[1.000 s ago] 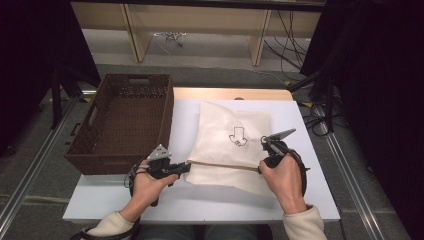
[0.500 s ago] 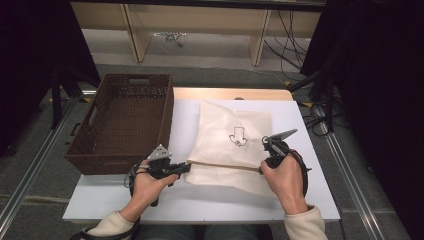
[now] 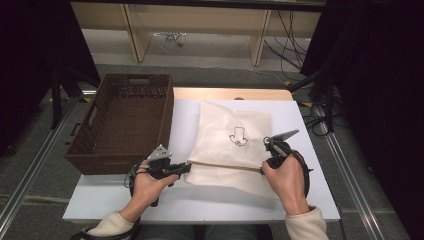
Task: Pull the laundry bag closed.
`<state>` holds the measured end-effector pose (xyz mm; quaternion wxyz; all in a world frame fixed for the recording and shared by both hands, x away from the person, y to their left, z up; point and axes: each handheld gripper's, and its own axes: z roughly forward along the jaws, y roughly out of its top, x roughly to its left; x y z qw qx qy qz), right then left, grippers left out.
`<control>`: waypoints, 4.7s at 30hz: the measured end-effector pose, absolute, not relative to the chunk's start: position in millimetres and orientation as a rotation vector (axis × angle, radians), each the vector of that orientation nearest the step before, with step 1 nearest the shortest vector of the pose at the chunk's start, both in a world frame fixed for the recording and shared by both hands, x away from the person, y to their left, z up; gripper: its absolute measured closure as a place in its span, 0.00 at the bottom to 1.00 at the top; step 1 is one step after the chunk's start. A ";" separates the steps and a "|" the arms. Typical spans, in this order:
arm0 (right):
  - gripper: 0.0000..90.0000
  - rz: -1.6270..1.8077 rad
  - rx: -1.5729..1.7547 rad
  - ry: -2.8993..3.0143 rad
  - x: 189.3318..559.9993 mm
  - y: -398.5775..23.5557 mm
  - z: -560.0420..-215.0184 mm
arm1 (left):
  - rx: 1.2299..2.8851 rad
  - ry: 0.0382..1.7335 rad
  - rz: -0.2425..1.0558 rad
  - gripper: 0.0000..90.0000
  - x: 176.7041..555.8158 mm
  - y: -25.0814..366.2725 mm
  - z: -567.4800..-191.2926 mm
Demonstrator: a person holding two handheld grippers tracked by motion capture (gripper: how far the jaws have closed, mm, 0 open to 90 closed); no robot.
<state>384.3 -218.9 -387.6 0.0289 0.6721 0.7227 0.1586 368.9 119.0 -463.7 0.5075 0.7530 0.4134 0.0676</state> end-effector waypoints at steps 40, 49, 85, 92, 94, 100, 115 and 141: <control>0.97 0.481 2.083 2.222 384.4 -231.8 -389.2 | 1.814 1.002 0.155 0.95 369.5 119.1 -464.8; 0.97 0.493 2.062 2.223 383.8 -234.1 -390.5 | 1.815 1.000 0.154 0.95 369.5 118.9 -464.8; 0.97 0.482 2.106 2.196 382.3 -242.0 -388.4 | 1.819 1.000 0.157 0.95 369.9 119.7 -465.3; 0.97 0.479 2.124 2.174 382.2 -242.4 -388.2 | 1.812 1.005 0.149 0.95 369.5 118.8 -465.3; 0.97 0.474 2.117 2.177 382.3 -242.5 -388.4 | 1.816 1.005 0.150 0.95 369.3 119.0 -465.1; 0.97 0.477 2.120 2.162 381.1 -244.7 -388.3 | 1.817 1.006 0.151 0.95 369.5 119.0 -465.1; 0.97 0.470 2.110 2.177 381.0 -248.9 -387.7 | 1.817 1.004 0.153 0.95 369.8 119.1 -465.4; 0.97 0.467 2.182 2.148 379.7 -250.8 -389.1 | 1.827 1.006 0.150 0.95 370.2 119.4 -467.1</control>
